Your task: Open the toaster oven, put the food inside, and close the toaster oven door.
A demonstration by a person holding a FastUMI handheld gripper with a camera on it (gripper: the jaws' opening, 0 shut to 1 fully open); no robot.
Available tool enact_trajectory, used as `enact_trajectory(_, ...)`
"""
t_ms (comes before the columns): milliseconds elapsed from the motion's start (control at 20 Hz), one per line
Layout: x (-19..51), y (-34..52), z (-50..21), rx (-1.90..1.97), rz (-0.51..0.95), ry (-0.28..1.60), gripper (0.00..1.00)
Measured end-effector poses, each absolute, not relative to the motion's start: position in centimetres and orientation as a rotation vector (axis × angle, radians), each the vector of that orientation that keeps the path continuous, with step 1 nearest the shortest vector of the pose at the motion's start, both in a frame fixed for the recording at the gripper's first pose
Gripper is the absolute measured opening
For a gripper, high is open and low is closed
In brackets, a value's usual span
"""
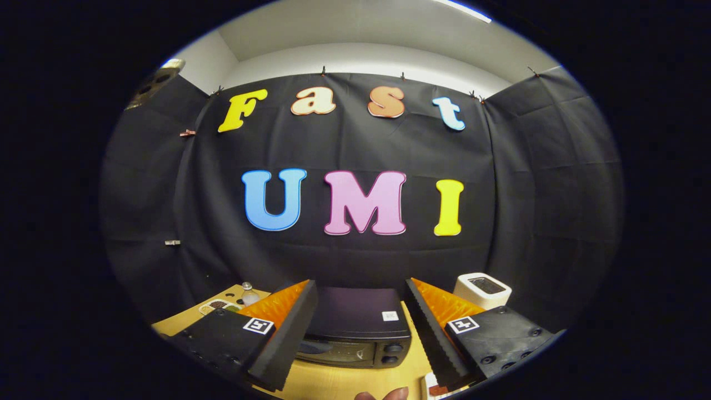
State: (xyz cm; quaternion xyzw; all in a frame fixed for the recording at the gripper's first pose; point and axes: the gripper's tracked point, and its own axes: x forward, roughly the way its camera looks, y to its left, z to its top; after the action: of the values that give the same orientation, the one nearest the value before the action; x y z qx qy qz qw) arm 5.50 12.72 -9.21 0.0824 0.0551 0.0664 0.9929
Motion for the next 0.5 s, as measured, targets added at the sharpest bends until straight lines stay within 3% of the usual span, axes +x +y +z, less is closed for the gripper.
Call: enact_trajectory(500,9.5,20.7,-19.1,0.164,0.156,0.318,0.98)
